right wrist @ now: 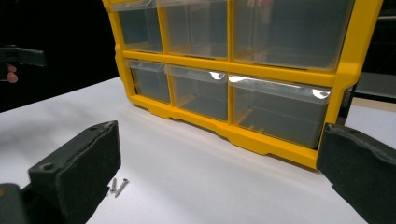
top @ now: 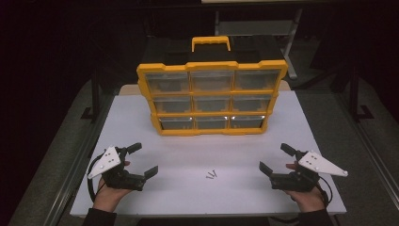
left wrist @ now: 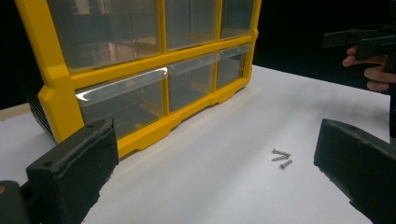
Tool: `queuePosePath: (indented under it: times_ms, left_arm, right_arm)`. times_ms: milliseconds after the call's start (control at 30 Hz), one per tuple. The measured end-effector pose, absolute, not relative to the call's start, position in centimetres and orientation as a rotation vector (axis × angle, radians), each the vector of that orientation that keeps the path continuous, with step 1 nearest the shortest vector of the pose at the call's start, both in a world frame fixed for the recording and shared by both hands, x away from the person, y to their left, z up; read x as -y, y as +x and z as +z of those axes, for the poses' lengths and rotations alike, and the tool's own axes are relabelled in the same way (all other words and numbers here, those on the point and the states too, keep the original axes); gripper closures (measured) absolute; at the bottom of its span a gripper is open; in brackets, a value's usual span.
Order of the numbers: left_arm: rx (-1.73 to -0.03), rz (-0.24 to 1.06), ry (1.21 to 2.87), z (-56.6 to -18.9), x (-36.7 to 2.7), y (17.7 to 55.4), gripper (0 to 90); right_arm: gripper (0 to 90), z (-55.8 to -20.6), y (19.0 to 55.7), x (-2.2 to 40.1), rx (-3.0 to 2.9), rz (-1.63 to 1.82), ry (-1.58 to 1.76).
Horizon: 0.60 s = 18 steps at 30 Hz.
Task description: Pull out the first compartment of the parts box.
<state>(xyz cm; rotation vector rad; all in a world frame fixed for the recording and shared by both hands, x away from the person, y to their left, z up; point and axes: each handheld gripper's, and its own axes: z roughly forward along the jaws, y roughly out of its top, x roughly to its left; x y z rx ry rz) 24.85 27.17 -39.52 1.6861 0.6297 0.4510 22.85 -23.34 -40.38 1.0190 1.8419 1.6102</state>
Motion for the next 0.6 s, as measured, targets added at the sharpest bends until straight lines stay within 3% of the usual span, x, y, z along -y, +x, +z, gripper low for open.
queuePosePath:
  times_ms: [600]
  left_arm:
    - [-0.610,0.441,1.691,-39.35,-26.44,25.43,0.0]
  right_arm:
    - [0.0,-40.33,23.07,22.88,-1.844,1.626,1.001]
